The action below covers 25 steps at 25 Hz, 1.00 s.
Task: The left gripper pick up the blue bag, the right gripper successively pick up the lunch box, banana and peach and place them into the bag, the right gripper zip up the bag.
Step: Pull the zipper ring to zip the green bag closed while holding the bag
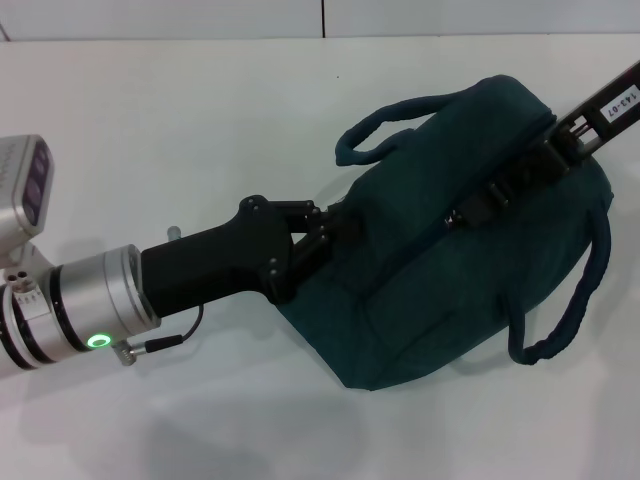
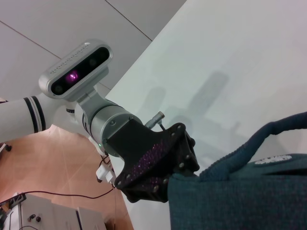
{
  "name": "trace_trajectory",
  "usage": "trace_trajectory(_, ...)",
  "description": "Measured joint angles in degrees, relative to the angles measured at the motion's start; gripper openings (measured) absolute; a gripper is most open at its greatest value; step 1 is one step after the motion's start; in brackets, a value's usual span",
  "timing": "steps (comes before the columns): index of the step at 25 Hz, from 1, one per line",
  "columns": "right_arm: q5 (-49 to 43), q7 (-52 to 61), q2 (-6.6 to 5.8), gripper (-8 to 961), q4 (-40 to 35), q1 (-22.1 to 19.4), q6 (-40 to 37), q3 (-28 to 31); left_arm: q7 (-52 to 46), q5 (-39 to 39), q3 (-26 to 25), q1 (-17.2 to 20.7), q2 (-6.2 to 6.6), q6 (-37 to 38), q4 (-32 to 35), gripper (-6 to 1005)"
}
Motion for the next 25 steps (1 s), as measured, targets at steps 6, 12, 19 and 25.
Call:
trace_trajectory(6,0.04,-0.22,0.18,104,0.00,0.09,0.12,0.00,0.00,0.00,0.00,0.00,0.00,0.00,0.05,54)
trace_trajectory(12,0.34,-0.42,-0.13,74,0.00,0.16,0.18,0.00,0.00,0.01,0.00,0.00,0.00,0.03,0.05,54)
trace_trajectory(19,1.72,-0.50,-0.25,27,0.00,0.18,0.16,0.59,0.00,0.08,0.00,0.00,0.00,0.09,0.05,54)
trace_trajectory(25,2.63,-0.51,-0.60,6,0.41,0.04,-0.11,3.56,0.00,0.17,0.00,0.00,0.00,0.09,0.05,54)
